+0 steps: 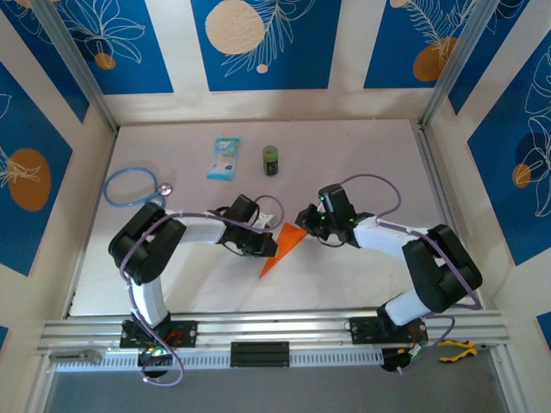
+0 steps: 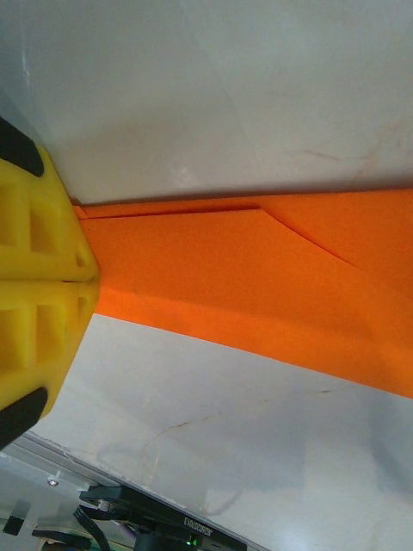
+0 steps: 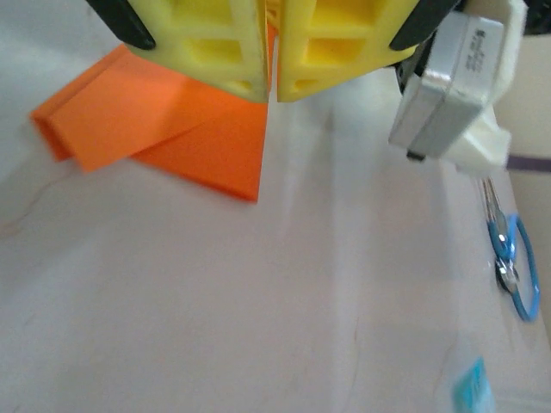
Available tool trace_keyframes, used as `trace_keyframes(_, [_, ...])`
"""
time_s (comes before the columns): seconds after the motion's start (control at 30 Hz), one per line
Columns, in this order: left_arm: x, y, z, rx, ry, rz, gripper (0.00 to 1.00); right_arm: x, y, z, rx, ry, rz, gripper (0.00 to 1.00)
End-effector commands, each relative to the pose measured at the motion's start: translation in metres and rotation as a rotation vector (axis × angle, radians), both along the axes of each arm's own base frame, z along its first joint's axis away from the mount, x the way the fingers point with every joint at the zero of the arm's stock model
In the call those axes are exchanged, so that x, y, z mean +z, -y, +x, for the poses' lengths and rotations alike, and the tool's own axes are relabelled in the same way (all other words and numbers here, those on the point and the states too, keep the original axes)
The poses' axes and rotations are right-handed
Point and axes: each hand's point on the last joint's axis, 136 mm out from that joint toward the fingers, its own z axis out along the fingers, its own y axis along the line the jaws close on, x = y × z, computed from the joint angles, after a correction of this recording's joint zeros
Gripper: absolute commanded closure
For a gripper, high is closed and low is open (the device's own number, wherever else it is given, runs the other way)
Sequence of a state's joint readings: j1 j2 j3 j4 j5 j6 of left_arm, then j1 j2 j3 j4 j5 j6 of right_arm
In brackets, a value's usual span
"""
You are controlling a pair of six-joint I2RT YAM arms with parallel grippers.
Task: Fold a paper plane with a square sheet of paper (pick it up from the middle)
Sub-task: Fold the wing for the fifth time at the center of the table.
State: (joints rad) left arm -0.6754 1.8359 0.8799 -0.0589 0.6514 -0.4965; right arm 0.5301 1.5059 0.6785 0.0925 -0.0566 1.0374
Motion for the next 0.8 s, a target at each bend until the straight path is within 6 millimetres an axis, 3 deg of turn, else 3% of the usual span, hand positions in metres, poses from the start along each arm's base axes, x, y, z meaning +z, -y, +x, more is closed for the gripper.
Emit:
trace_keyframes(0.0, [-0.036,-0.026,-0.028,0.016,-0.128,0.143,1.00,-0.016,-0.006,-0.006,0.017,-0.045,-0.020,0.89])
trace_keyframes(0.1, [-0.035,-0.026,-0.027,0.017,-0.124,0.143,1.00,-0.033,-0.001,-0.006,-0.009,-0.106,-0.048,0.91])
trace_keyframes(0.23, [-0.033,-0.027,-0.027,0.019,-0.122,0.140,1.00,-0.058,0.022,-0.005,-0.079,-0.169,-0.095,0.92])
trace_keyframes(0.43, [-0.027,-0.024,-0.027,0.021,-0.120,0.122,1.00,-0.062,0.032,-0.002,-0.075,-0.178,-0.059,0.92])
trace_keyframes(0.6, [0.007,-0.013,-0.020,0.033,-0.074,0.040,1.00,-0.062,0.026,-0.008,-0.030,-0.179,-0.061,0.92])
trace_keyframes(0.77, [0.051,0.007,-0.009,-0.013,0.008,-0.081,0.88,-0.064,0.026,-0.010,-0.039,-0.190,-0.066,0.93])
